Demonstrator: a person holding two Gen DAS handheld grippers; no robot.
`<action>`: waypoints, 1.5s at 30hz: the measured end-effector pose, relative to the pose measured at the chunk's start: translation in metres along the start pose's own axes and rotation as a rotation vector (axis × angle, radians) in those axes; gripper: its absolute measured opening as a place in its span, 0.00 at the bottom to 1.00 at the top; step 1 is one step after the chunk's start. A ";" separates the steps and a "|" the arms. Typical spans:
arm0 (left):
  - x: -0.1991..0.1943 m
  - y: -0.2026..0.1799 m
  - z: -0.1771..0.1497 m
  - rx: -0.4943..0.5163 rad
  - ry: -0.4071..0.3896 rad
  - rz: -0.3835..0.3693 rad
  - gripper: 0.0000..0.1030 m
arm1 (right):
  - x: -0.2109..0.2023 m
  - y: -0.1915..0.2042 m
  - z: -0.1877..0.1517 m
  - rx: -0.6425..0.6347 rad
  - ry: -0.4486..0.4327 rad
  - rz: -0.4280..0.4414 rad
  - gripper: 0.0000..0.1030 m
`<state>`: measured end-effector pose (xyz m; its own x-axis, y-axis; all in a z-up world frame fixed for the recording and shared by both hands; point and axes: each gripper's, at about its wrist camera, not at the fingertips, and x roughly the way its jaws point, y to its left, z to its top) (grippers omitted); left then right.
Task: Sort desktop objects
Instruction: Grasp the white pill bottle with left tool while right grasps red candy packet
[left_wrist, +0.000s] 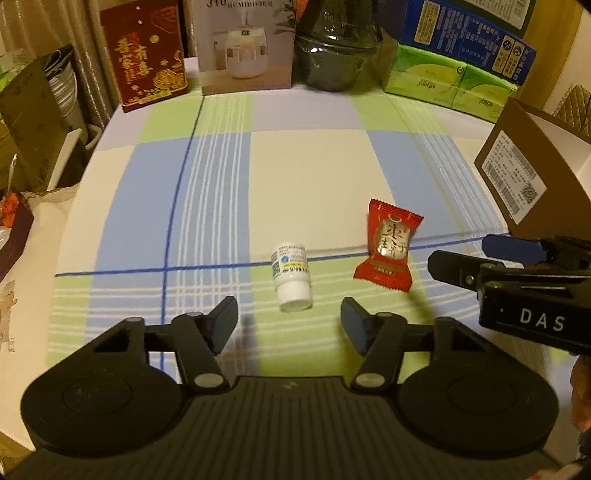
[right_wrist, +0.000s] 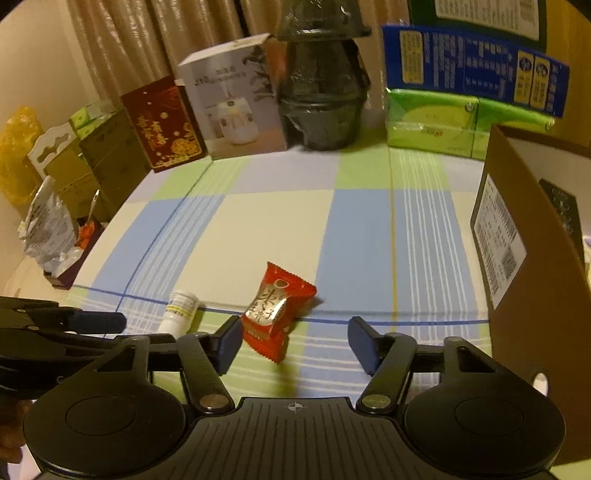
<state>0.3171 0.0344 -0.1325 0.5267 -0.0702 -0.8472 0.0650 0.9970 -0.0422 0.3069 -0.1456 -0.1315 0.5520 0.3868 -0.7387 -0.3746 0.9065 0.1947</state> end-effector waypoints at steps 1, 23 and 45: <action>0.004 0.001 0.002 0.001 0.000 -0.002 0.52 | 0.003 -0.001 0.001 0.008 0.004 0.001 0.58; 0.033 0.011 0.016 0.043 -0.013 -0.027 0.22 | 0.051 0.020 0.006 -0.050 0.049 -0.009 0.42; 0.019 0.007 -0.004 0.041 0.052 -0.098 0.22 | 0.005 0.003 -0.023 -0.124 0.245 0.108 0.24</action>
<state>0.3238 0.0403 -0.1510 0.4713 -0.1648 -0.8664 0.1493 0.9831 -0.1058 0.2916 -0.1447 -0.1498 0.3130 0.4134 -0.8550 -0.5180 0.8289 0.2111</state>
